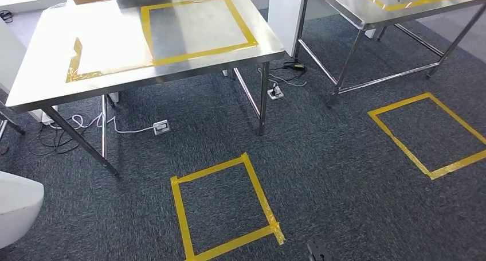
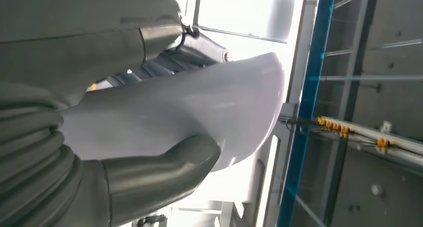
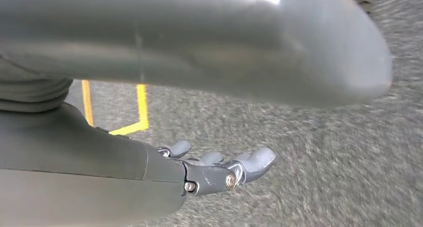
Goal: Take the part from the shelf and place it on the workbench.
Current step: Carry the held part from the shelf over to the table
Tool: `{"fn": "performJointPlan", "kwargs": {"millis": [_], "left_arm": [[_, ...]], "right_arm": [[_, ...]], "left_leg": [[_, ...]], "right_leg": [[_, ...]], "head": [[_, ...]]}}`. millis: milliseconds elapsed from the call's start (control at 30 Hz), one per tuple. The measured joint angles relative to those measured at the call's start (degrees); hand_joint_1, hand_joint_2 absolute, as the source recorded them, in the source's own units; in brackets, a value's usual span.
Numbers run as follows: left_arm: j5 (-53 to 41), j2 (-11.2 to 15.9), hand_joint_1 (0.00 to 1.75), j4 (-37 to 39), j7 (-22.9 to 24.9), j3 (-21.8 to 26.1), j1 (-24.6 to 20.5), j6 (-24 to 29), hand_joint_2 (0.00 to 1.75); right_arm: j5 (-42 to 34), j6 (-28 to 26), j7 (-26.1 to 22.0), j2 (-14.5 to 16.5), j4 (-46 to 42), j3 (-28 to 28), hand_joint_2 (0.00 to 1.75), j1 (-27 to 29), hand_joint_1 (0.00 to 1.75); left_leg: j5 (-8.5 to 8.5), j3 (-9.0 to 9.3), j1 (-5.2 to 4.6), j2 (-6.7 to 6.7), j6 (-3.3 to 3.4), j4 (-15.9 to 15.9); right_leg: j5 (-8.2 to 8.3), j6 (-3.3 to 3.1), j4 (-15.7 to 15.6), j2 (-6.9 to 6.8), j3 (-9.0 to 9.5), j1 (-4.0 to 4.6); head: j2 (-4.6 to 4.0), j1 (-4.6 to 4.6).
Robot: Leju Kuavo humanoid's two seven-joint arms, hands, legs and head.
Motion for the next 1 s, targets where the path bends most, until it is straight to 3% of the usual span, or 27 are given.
{"fn": "performJointPlan", "kwargs": {"millis": [67, 100, 167, 200, 233, 300, 333, 367, 400, 467, 500, 533, 567, 600, 667, 700, 733, 767, 800, 833, 867, 900, 967, 1000], "left_arm": [[0.0, 0.01, 1.75, -0.23, -0.01, 0.02, -0.08, -0.17, 1.75], [0.0, 0.01, 1.75, -0.33, -0.02, 0.02, -0.15, -0.26, 1.75], [0.0, 0.02, 1.75, -0.33, -0.02, 0.05, -0.21, -0.36, 1.75], [0.0, 0.03, 1.75, -0.29, -0.03, 0.06, -0.14, -0.39, 1.75], [0.0, 0.03, 1.75, -0.27, -0.02, 0.07, -0.08, -0.41, 1.75], [0.0, 0.03, 1.75, -0.21, -0.02, 0.1, 0.03, -0.45, 1.75], [0.0, 0.03, 1.75, -0.17, -0.02, 0.13, 0.1, -0.52, 1.75], [0.0, 0.03, 1.75, -0.14, -0.01, 0.18, 0.21, -0.6, 1.75], [-0.01, 0.03, 1.75, -0.06, -0.01, 0.28, 0.34, -0.67, 1.75], [-0.06, 0.05, 1.75, 0.09, 0.03, 0.51, 0.62, -0.73, 1.75], [-0.11, 0.09, 1.75, 0.07, 0.02, 0.61, 0.7, -0.7, 1.75], [-0.17, 0.13, 1.75, 0.0, 0.01, 0.65, 0.7, -0.65, 1.75], [-0.26, 0.17, 1.75, -0.17, 0.03, 0.66, 0.6, -0.57, 1.75], [-0.37, 0.2, 1.75, -0.33, -0.03, 0.68, 0.51, -0.47, 1.75], [-0.65, 0.22, 1.75, -0.46, -0.02, 0.7, 0.46, -0.29, 1.75], [-0.83, 0.22, 1.75, -0.46, -0.01, 0.71, 0.56, -0.18, 1.75], [-0.99, 0.21, 1.75, -0.45, 0.02, 0.71, 0.63, -0.04, 1.75], [-1.13, 0.2, 1.75, -0.45, 0.03, 0.71, 0.71, 0.08, 1.75], [-1.26, 0.19, 1.75, -0.45, 0.02, 0.71, 0.79, 0.2, 1.75], [-1.34, 0.19, 1.75, -0.45, 0.01, 0.71, 0.84, 0.27, 1.75], [-1.46, 0.19, 1.75, -0.45, 0.01, 0.71, 0.89, 0.31, 1.75], [-1.61, 0.19, 1.75, -0.45, 0.0, 0.71, 0.92, 0.34, 1.75], [-1.92, 0.19, 1.75, -0.45, 0.02, 0.71, 0.95, 0.39, 1.75], [-2.03, 0.22, 1.75, -0.55, 0.04, 0.71, 0.96, 0.46, 1.75]], "right_arm": [[-0.13, -0.01, 0.02, 0.02, 0.0, -0.02, 0.0, -0.42, 0.0], [-0.16, -0.01, 0.0, 0.02, -0.01, -0.05, 0.0, -0.66, 0.0], [-0.17, -0.01, -0.02, 0.01, -0.02, -0.25, 0.0, -0.97, 0.0], [-0.19, -0.01, -0.02, -0.01, -0.02, -0.37, 0.0, -0.98, 0.0], [-0.2, -0.01, 0.0, -0.01, -0.01, -0.47, 0.0, -0.96, 0.0], [-0.2, 0.03, 0.01, -0.01, 0.0, -0.54, 0.0, -0.74, 0.0], [-0.2, 0.05, 0.01, 0.0, 0.0, -0.56, 0.0, -0.59, 0.0], [-0.19, 0.09, 0.01, 0.01, 0.0, -0.56, 0.0, -0.45, 0.0], [-0.17, 0.11, 0.01, 0.05, 0.03, -0.57, 0.0, -0.22, 0.0], [-0.1, 0.2, 0.04, 0.14, 0.14, -0.61, 0.0, -0.21, 0.0], [-0.01, 0.25, 0.05, 0.17, 0.15, -0.63, 0.0, -0.32, 0.0], [0.08, 0.33, 0.03, 0.18, 0.12, -0.64, 0.0, -0.67, 0.0], [0.15, 0.39, 0.0, 0.14, 0.04, -0.66, 0.0, -1.05, 0.0], [0.22, 0.44, -0.08, 0.09, -0.04, -0.66, 0.0, -1.43, 0.0], [0.32, 0.58, -0.22, 0.02, -0.09, -0.64, 0.0, -2.07, 0.0], [0.43, 0.66, -0.25, 0.01, -0.09, -0.64, 0.0, -2.13, 0.0], [0.56, 0.73, -0.26, 0.02, -0.08, -0.63, 0.0, -2.03, 0.0], [0.67, 0.79, -0.25, 0.02, -0.08, -0.63, 0.0, -1.81, 0.0], [0.78, 0.86, -0.22, 0.02, -0.08, -0.63, 0.0, -1.5, 0.0], [0.84, 0.9, -0.21, 0.01, -0.08, -0.63, 0.0, -1.23, 0.0], [0.87, 0.93, -0.2, 0.0, -0.08, -0.63, 0.0, -1.04, 0.0], [0.88, 0.96, -0.19, -0.01, -0.08, -0.63, 0.0, -0.92, 0.0], [0.88, 0.96, -0.12, -0.01, -0.08, -0.63, 0.0, -0.79, 0.0], [0.88, 0.97, -0.04, -0.01, -0.09, -0.63, 0.0, -0.91, 0.0]], "left_leg": [[0.98, 0.59, -0.03, 0.0, -0.77, 1.57], [2.79, -0.81, -0.01, 0.19, -1.15, 4.85], [5.23, -7.03, 0.06, 0.77, -1.75, 13.88], [4.55, -10.54, 0.1, 1.01, -1.96, 17.41], [2.42, -13.58, 0.12, 1.13, -2.06, 19.25], [-2.6, -18.0, 0.11, 1.2, -1.9, 19.26], [-3.68, -19.54, 0.08, 1.23, -1.7, 17.63], [-2.44, -20.74, 0.0, 1.25, -1.38, 15.08], [1.77, -21.71, -0.17, 1.31, -0.95, 11.58], [12.79, -22.75, -0.66, 1.54, -0.2, 5.12], [16.26, -22.7, -0.85, 1.58, 0.1, 3.53], [17.1, -22.32, -0.92, 1.51, 0.29, 3.05], [16.47, -21.16, -0.86, 1.36, 0.63, 3.45], [15.72, -20.0, -0.74, 1.27, 0.96, 3.5], [14.18, -17.47, -0.56, 1.28, 1.76, 3.41], [13.21, -16.3, -0.54, 1.28, 2.03, 3.29], [12.18, -15.06, -0.52, 1.14, 2.23, 3.13], [11.1, -13.73, -0.48, 0.9, 2.29, 2.89], [9.94, -12.23, -0.43, 0.63, 2.29, 2.6], [8.87, -10.82, -0.37, 0.4, 2.23, 2.37], [7.8, -9.42, -0.33, 0.28, 2.13, 2.19], [6.75, -8.05, -0.29, 0.29, 2.0, 2.08], [4.63, -5.72, -0.32, 0.34, 1.56, 1.95], [3.36, -4.81, -0.37, 0.3, 1.24, 1.77]], "right_leg": [[-1.45, -0.91, 0.0, 0.09, 1.68, 0.0], [-2.23, -1.37, -0.35, 0.19, 2.74, -0.13], [-3.83, -2.02, -1.38, 0.33, 5.5, -0.32], [-4.79, -2.18, -2.03, 0.36, 7.19, -0.32], [-5.76, -2.28, -2.7, 0.45, 9.01, -0.31], [-7.71, -2.33, -4.0, 0.67, 12.81, -0.31], [-8.77, -2.29, -4.63, 0.79, 14.86, -0.3], [-9.89, -2.23, -5.24, 0.87, 16.9, -0.29], [-11.13, -2.15, -5.84, 0.92, 18.86, -0.3], [-13.77, -1.8, -6.57, 1.11, 22.1, -0.13], [-14.87, -1.57, -6.79, 1.16, 23.89, 0.03], [-15.28, -1.32, -6.41, 1.21, 25.26, 0.22], [-14.74, -1.05, -4.82, 1.19, 25.63, 0.33], [-13.22, -0.8, -1.53, 1.11, 24.73, 0.37], [-10.77, -0.29, 7.47, 0.95, 19.34, 0.31], [-11.5, -0.08, 11.25, 0.85, 16.12, 0.27], [-13.6, 0.09, 13.54, 0.81, 13.19, 0.25], [-16.73, 0.2, 14.44, 0.8, 10.64, 0.24], [-20.15, 0.3, 14.28, 0.8, 8.29, 0.23], [-22.43, 0.34, 12.93, 0.8, 6.62, 0.23], [-22.82, 0.32, 10.68, 0.79, 5.43, 0.24], [-20.43, 0.23, 7.63, 0.76, 4.78, 0.25], [-10.0, -0.18, 1.73, 0.59, 4.92, 0.36], [-5.96, -0.42, -0.09, 0.53, 5.38, 0.48]], "head": [[0.0, -0.03], [0.0, -0.05], [0.0, -0.17], [0.0, -0.23], [0.0, -0.22], [0.0, -0.22], [0.0, -0.23], [0.0, -0.24], [0.0, -0.27], [0.0, -0.42], [0.0, -0.46], [-0.01, -0.44], [-0.01, -0.34], [-0.01, -0.27], [0.0, -0.13], [0.0, -0.06], [0.0, -0.02], [0.0, 0.02], [0.0, 0.04], [0.0, 0.05], [0.0, 0.06], [0.0, 0.06], [-0.01, 0.05], [-0.01, 0.04]]}}
